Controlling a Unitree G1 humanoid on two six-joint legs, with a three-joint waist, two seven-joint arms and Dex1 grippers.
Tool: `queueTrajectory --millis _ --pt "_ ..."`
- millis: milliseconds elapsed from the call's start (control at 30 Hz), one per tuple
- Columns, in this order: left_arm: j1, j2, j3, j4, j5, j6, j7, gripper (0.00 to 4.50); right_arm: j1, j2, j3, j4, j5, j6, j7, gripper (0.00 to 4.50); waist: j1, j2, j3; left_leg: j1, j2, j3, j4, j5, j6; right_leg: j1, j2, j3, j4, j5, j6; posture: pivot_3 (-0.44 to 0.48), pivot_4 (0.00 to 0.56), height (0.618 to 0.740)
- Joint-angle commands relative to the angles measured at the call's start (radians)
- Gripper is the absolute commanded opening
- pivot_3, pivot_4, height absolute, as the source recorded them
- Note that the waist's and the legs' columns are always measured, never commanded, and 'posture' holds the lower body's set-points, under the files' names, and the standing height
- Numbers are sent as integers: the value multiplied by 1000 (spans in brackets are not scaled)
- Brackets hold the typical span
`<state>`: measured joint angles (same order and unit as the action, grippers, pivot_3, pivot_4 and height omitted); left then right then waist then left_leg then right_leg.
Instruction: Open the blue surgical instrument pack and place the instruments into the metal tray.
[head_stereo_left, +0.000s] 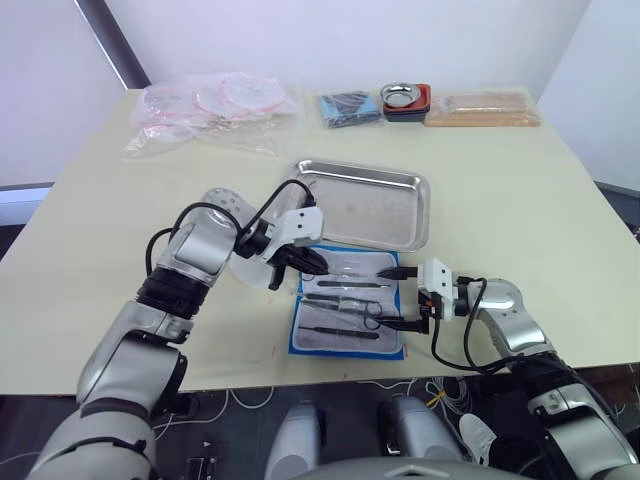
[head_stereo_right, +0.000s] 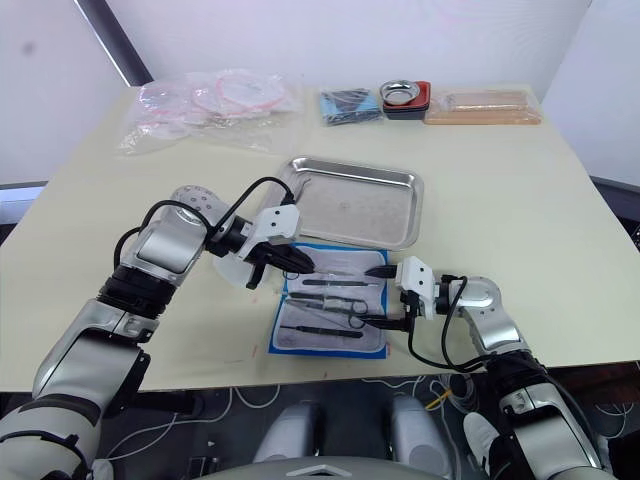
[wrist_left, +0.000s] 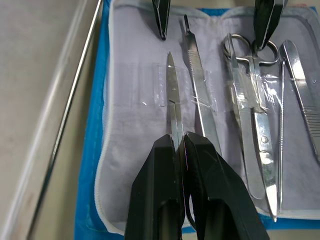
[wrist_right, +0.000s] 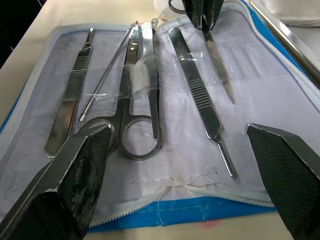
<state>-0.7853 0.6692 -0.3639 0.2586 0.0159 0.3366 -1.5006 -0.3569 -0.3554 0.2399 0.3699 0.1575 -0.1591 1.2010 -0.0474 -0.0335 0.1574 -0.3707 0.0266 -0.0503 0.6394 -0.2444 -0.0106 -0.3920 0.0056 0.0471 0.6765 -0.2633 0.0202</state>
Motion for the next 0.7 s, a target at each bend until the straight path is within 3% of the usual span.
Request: queueTrajectory --millis 33,700 --pt "-21 18 7 -53 -16 14 -16 89 57 3 97 86 -88 50 -3 4500 0 0 0 0 0 0 0 0 0 0 0 0 0 0 0 0 150 740" --pt "41 238 71 -151 -63 -12 -66 89 52 -6 102 103 -90 43 4 4500 -1 0 0 3 1 2 -1 0 0 0 1 2 1 -1 -1 0 150 740"
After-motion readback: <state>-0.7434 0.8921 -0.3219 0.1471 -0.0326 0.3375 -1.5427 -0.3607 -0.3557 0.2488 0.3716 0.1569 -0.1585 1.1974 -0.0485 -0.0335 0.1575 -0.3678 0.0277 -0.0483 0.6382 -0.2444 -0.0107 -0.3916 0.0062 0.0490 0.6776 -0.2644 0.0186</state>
